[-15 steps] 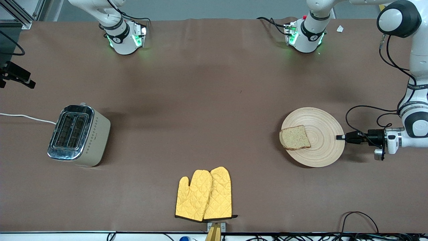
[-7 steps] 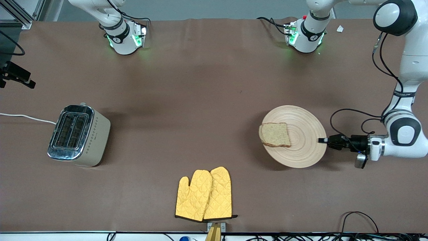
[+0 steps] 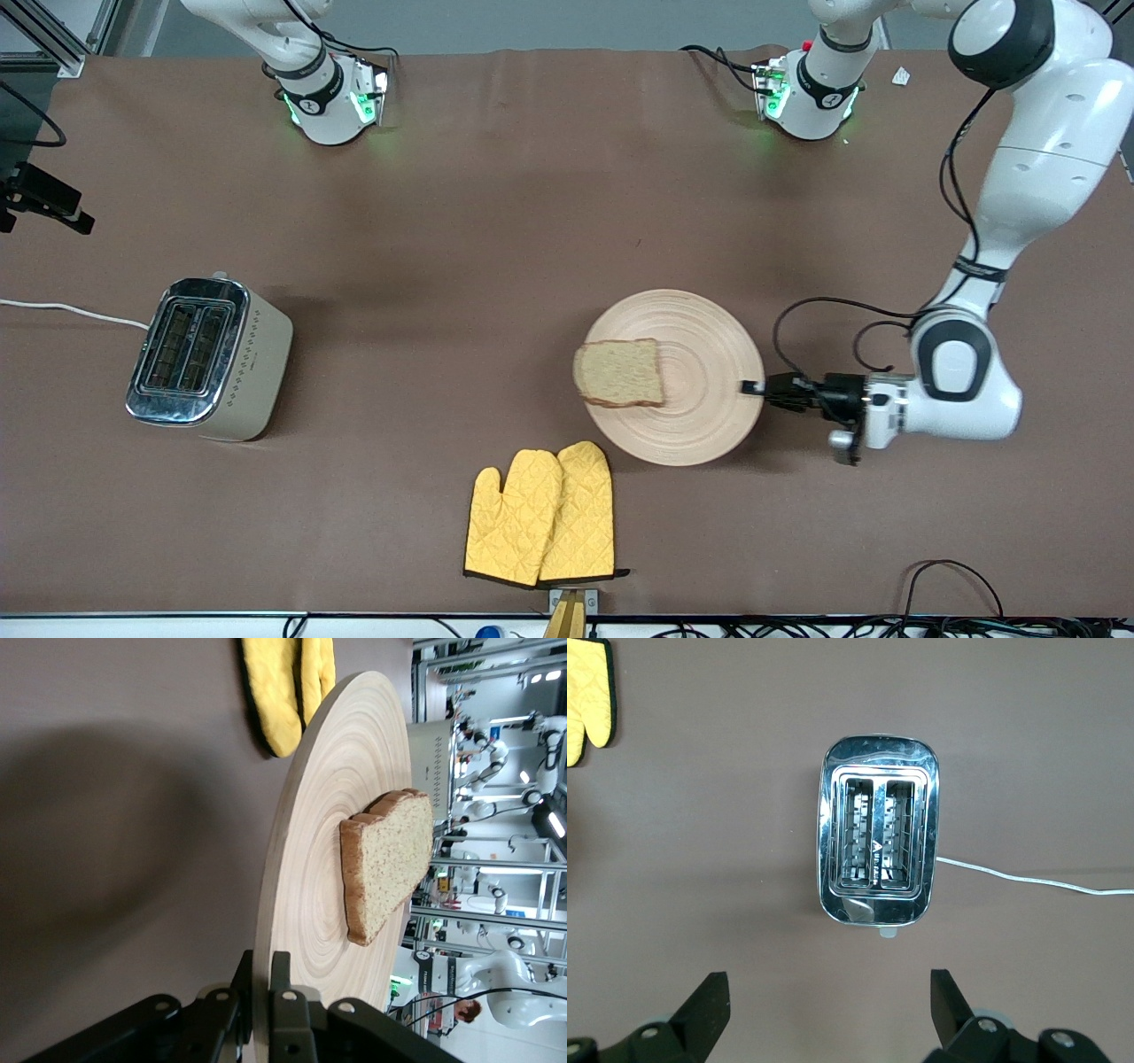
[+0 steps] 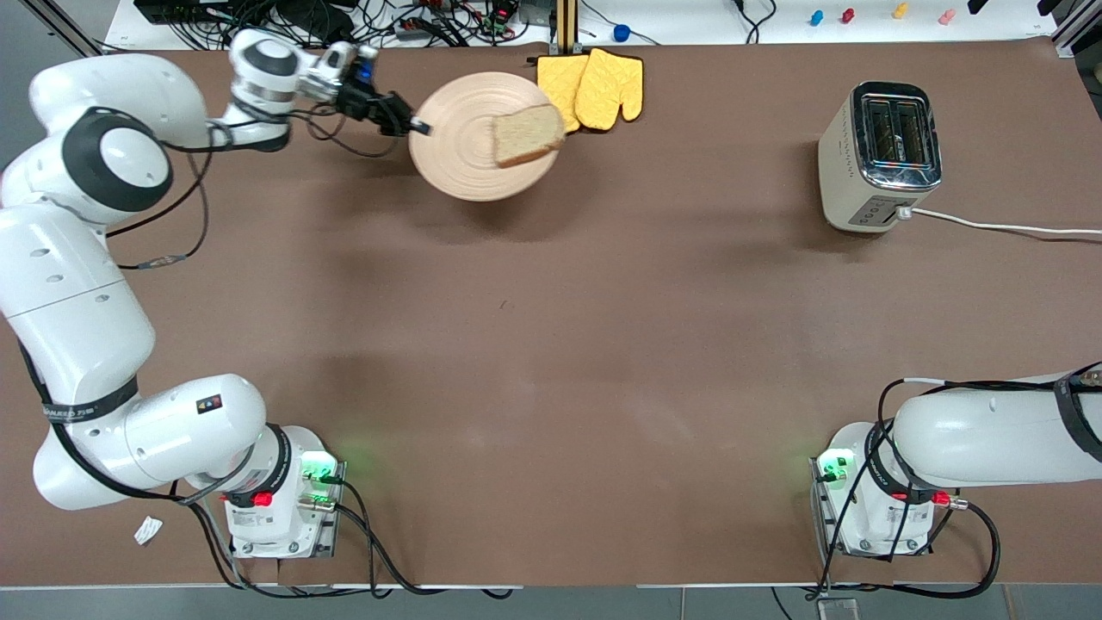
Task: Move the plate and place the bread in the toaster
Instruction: 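Slide the plate with bread toward the table middle with the left gripper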
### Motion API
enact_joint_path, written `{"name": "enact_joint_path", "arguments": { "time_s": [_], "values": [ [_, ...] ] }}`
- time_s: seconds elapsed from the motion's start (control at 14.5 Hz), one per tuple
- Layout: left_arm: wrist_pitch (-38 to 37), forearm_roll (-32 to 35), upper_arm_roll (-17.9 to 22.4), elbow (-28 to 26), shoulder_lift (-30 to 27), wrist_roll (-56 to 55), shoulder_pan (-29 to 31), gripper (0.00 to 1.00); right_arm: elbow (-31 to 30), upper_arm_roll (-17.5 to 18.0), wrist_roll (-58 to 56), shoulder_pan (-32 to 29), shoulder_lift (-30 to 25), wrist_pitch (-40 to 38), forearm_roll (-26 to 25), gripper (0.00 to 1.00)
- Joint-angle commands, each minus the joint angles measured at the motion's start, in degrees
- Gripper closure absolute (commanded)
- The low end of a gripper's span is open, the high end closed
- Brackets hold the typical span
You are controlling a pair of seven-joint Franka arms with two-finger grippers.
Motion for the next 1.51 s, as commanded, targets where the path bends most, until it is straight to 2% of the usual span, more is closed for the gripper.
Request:
{"name": "enact_joint_path", "arguments": {
  "time_s": [0.0, 0.14, 0.28, 0.62, 1.03, 1.17, 1.24, 1.45],
  "values": [
    [4.3, -2.1, -0.3, -0.9, -1.0, -2.2, -6.6, 1.00, 0.4, 0.2, 0.2, -0.3, 0.1, -0.6, 0.1, 0.00],
    [7.3, -3.5, -0.3, -1.0, -0.7, -3.0, -11.2, 1.00, 0.4, 0.2, 0.2, -0.3, 0.1, -0.6, 0.1, 0.00],
    [10.2, -9.8, -0.2, -1.5, -0.3, -3.0, -15.3, 1.00, 0.4, 0.2, 0.1, -0.3, 0.1, -0.6, 0.1, 0.00],
    [16.7, -11.2, -0.2, -4.6, 0.9, -2.6, -19.5, 1.00, 0.5, 0.1, 0.2, -0.5, 0.2, -0.6, 0.1, 0.00],
    [16.9, -11.7, 0.1, -10.5, 0.9, -0.2, -16.8, 0.99, 0.4, 0.3, 0.1, -0.6, 0.3, -2.7, 0.5, 0.00],
    [16.9, -11.7, 0.1, -11.2, 0.9, -0.1, -16.5, 0.93, 0.3, 0.4, 0.2, -0.3, 0.6, -3.7, 0.7, 0.00],
    [16.9, -11.7, 0.1, -11.2, 0.9, -0.1, -16.5, 0.84, 0.3, 0.4, 0.2, -0.2, 0.7, -3.7, 0.8, 0.00],
    [16.9, -11.7, 0.2, -11.0, 0.6, -0.7, -16.0, 0.01, -0.6, 0.5, -0.3, 0.4, 1.4, -3.7, 5.5, 0.00]
  ]
}}
